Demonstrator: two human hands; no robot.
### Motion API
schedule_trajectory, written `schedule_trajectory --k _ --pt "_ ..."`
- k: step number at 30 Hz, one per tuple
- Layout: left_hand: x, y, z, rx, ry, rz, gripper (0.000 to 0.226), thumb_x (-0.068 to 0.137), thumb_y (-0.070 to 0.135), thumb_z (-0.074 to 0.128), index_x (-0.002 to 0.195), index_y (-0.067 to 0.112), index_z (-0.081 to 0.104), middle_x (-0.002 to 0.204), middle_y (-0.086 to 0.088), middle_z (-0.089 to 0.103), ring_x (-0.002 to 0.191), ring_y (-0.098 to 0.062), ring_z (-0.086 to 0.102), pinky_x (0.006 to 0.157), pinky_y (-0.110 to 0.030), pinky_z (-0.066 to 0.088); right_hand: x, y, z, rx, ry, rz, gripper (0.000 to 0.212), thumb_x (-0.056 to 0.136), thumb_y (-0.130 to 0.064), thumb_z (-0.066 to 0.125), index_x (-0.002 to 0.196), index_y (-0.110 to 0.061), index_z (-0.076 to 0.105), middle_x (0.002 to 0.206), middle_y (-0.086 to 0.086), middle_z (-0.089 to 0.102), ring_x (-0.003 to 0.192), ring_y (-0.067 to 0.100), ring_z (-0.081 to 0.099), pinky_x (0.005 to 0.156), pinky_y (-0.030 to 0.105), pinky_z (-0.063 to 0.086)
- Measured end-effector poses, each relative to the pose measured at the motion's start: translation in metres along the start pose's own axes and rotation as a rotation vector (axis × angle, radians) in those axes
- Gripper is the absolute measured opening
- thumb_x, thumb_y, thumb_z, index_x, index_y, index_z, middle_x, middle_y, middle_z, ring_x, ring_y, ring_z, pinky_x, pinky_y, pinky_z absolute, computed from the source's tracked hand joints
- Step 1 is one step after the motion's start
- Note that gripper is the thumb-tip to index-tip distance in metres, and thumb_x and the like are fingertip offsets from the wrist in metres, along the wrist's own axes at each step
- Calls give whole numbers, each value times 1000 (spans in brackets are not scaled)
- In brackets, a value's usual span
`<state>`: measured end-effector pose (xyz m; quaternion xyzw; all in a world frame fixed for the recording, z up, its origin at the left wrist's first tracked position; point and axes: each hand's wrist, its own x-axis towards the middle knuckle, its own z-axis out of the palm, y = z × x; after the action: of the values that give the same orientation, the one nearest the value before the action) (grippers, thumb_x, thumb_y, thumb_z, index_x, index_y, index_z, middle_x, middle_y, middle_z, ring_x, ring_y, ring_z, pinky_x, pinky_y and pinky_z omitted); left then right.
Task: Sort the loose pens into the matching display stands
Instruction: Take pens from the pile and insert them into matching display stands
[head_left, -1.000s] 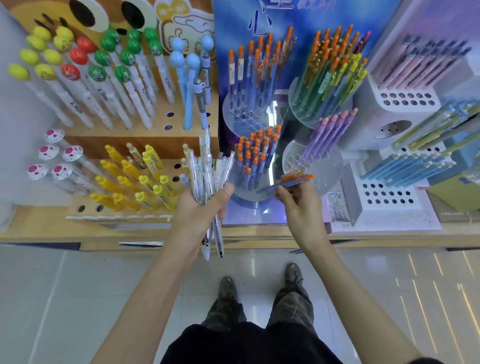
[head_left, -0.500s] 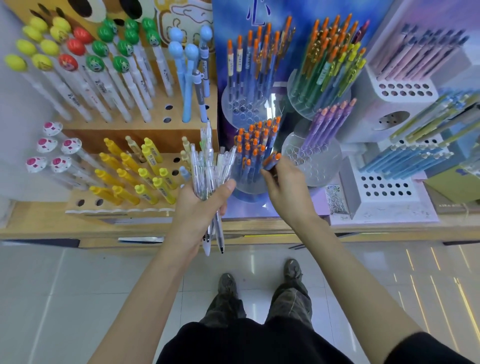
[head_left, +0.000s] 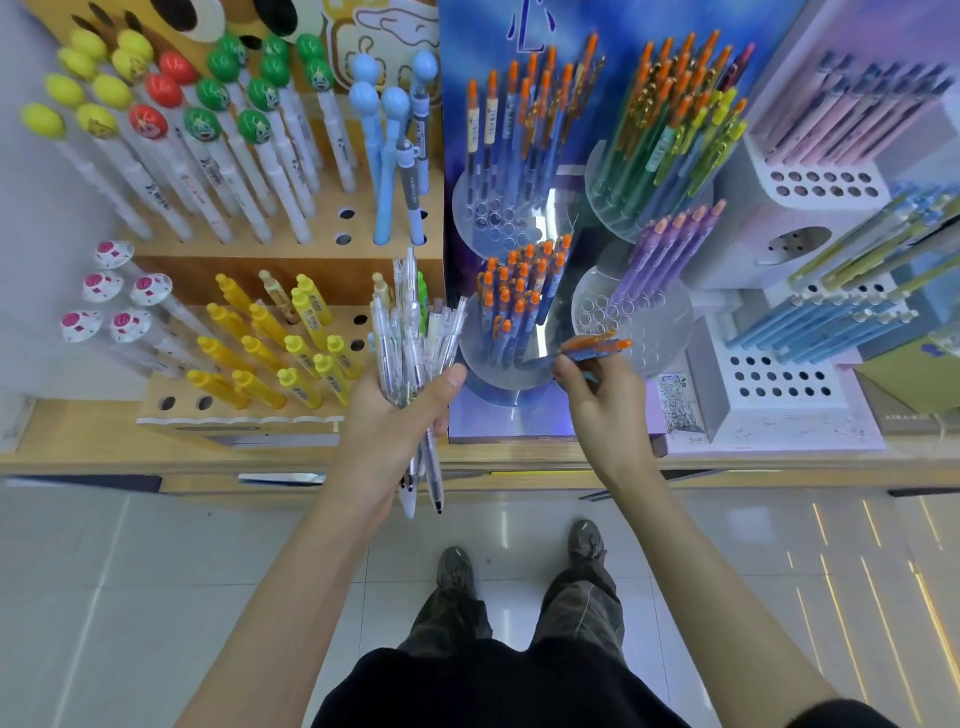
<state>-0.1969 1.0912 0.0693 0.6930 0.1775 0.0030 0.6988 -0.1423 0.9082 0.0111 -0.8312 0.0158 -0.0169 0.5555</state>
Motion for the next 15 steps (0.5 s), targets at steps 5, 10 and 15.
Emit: schedule_trajectory --k 5,10,15 --pt "-1 -1 -2 -18 -11 3 16 87 21 64 91 8 57 46 6 45 47 -10 45 54 -17 40 -1 0 5 -48 0 -62 12 94 -7 54 103 -3 61 95 9 66 90 16 62 78 9 43" --pt "-5 0 -5 -30 -25 6 10 88 20 63 89 12 57 46 6 45 47 -9 44 53 -16 40 4 -7 6 -219 -31 -171 10 94 -6 54 101 0 59 94 12 64 82 23 60 75 19 45" --pt "-10 1 -8 -37 -21 22 10 88 18 63 87 10 56 45 6 44 45 -8 42 51 -15 39 13 -7 23 -372 -101 -153 6 91 -6 56 93 0 57 85 11 62 75 26 55 68 34 43"
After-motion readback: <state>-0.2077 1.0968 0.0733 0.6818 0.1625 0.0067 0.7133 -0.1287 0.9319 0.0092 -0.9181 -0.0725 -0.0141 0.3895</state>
